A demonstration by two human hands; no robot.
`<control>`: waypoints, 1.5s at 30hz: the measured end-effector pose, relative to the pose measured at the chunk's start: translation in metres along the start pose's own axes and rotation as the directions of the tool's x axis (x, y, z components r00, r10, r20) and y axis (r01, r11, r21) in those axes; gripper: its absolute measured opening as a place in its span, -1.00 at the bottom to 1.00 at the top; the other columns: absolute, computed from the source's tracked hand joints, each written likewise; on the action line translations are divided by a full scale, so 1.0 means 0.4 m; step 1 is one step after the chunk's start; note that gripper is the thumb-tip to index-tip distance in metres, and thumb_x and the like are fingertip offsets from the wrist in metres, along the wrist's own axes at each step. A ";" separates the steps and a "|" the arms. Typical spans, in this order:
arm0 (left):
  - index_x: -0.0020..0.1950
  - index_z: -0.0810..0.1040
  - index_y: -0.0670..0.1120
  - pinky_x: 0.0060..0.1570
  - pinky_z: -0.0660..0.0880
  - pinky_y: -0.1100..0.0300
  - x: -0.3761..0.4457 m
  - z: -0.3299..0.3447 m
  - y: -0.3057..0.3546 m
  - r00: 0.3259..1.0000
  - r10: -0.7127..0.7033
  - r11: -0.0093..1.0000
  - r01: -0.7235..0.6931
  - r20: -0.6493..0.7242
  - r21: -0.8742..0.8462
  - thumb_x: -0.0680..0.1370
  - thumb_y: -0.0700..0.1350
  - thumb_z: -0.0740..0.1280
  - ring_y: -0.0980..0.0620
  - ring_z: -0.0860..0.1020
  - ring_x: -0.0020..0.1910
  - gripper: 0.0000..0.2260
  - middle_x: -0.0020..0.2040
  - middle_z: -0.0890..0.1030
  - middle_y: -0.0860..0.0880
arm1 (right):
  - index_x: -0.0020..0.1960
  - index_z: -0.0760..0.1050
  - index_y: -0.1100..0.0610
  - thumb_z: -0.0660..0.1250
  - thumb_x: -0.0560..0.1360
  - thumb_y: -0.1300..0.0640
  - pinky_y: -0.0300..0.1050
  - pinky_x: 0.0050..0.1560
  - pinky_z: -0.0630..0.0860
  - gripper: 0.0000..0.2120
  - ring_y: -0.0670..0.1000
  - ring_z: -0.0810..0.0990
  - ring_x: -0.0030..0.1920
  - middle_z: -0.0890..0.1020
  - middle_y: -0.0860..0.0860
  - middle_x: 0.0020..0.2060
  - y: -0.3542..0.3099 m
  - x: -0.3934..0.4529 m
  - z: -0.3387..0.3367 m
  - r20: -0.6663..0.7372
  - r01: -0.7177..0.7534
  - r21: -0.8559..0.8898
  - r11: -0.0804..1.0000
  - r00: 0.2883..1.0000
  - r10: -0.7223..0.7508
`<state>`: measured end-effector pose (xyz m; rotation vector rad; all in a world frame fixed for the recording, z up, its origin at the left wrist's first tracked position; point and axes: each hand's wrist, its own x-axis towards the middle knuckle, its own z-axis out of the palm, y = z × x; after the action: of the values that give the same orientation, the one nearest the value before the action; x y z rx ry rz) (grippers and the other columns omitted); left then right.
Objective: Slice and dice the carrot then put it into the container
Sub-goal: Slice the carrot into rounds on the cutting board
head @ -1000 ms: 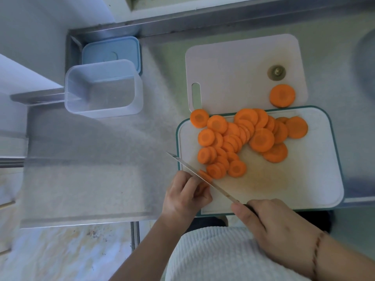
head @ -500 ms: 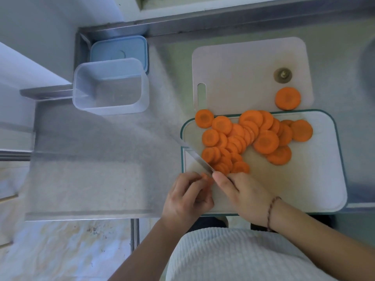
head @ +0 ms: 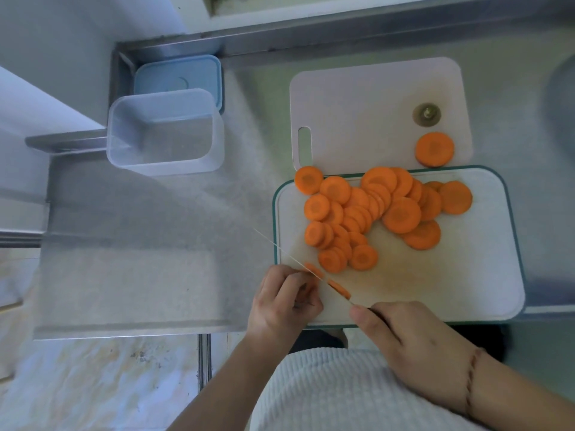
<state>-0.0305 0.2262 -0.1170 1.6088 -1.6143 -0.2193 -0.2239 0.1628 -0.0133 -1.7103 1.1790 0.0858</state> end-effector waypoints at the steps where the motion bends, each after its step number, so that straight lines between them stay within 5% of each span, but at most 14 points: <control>1: -0.01 0.51 -0.09 -0.39 0.49 0.23 0.000 0.000 0.000 1.000 -0.004 1.000 0.004 0.001 -0.003 0.38 -0.31 0.45 0.01 0.51 -0.37 -0.74 -0.09 0.44 0.03 | -0.43 0.32 0.06 -0.20 0.33 -0.58 -0.19 -0.33 0.36 -0.26 -0.05 0.49 -0.39 0.51 -0.01 -0.49 0.002 0.002 0.003 -0.002 -0.004 -0.006 1.000 1.000 0.004; 11: -0.09 0.49 -0.07 -0.41 0.43 0.31 0.005 0.010 -0.009 0.999 -0.032 0.999 0.032 -0.011 -0.012 0.27 -0.37 0.54 0.04 0.45 -0.40 -0.63 -0.18 0.46 -0.01 | -0.34 0.39 0.12 -0.21 0.43 -0.47 -0.06 -0.29 0.46 -0.26 -0.04 0.49 -0.42 0.50 0.02 -0.49 -0.014 0.060 0.021 0.031 -0.036 -0.064 0.997 0.999 0.038; 17: -0.11 0.43 -0.08 -0.20 0.36 0.48 0.007 0.009 0.000 0.999 0.041 0.999 -0.041 -0.004 -0.020 0.31 -0.31 0.59 0.12 0.40 -0.29 -0.62 -0.13 0.38 0.04 | -0.30 0.48 0.11 -0.13 0.46 -0.47 -0.11 -0.40 0.47 -0.27 -0.06 0.53 -0.45 0.55 0.02 -0.48 -0.028 0.141 0.060 0.000 0.050 0.011 0.999 0.999 -0.050; 20: 0.00 0.49 -0.09 -0.18 0.47 0.41 -0.003 -0.001 0.006 0.999 0.022 0.999 -0.023 -0.027 -0.028 0.38 -0.30 0.52 0.09 0.49 -0.22 -0.69 -0.03 0.45 0.03 | -0.45 0.30 0.11 -0.05 0.49 -0.41 -0.22 -0.48 0.30 -0.34 -0.10 0.38 -0.54 0.38 -0.05 -0.60 -0.030 0.152 0.039 0.027 0.035 0.074 0.997 0.999 -0.037; 25: 0.07 0.52 -0.10 -0.17 0.57 0.23 -0.008 -0.006 0.019 0.998 -0.028 1.000 0.028 -0.049 -0.004 0.39 -0.34 0.50 -0.01 0.59 -0.20 -0.66 0.03 0.48 0.02 | -0.43 0.29 0.21 -0.02 0.53 -0.36 -0.29 -0.54 0.21 -0.31 -0.13 0.31 -0.61 0.31 -0.07 -0.65 -0.038 0.140 -0.020 0.046 -0.040 0.240 0.970 0.998 0.030; 30: 0.04 0.54 -0.09 -0.23 0.54 0.28 -0.006 -0.001 0.016 0.996 -0.058 0.998 0.058 -0.063 -0.011 0.45 -0.30 0.47 0.01 0.57 -0.26 -0.76 0.00 0.50 0.04 | -0.41 0.26 0.12 0.01 0.49 -0.28 -0.28 -0.43 0.26 -0.48 -0.11 0.33 -0.52 0.33 -0.06 -0.58 -0.058 0.055 -0.045 0.052 0.041 0.106 0.993 0.998 -0.046; 36: -0.06 0.51 -0.05 -0.28 0.35 0.48 -0.006 -0.003 0.014 0.991 -0.123 0.992 0.122 -0.048 -0.033 0.42 -0.28 0.43 0.11 0.43 -0.38 -0.80 -0.10 0.49 0.03 | -0.42 0.34 0.06 -0.12 0.42 -0.48 -0.30 -0.31 0.35 -0.34 -0.11 0.51 -0.37 0.57 -0.14 -0.40 -0.022 -0.001 -0.010 0.037 0.024 -0.035 0.999 0.999 -0.022; 45: -0.10 0.49 -0.08 -0.42 0.40 0.33 -0.006 0.000 0.000 0.994 -0.109 0.993 0.109 -0.011 -0.049 0.33 -0.38 0.48 0.04 0.41 -0.41 -0.70 -0.26 0.47 -0.09 | -0.38 0.34 0.02 -0.30 0.32 -0.57 -0.26 -0.36 0.31 -0.24 -0.10 0.50 -0.39 0.49 -0.04 -0.51 -0.011 0.012 0.023 -0.001 -0.005 -0.096 0.995 1.000 0.005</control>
<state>-0.0310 0.2284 -0.1182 1.6597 -1.5016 -0.3019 -0.2140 0.1665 -0.0173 -1.7913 1.1969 0.1469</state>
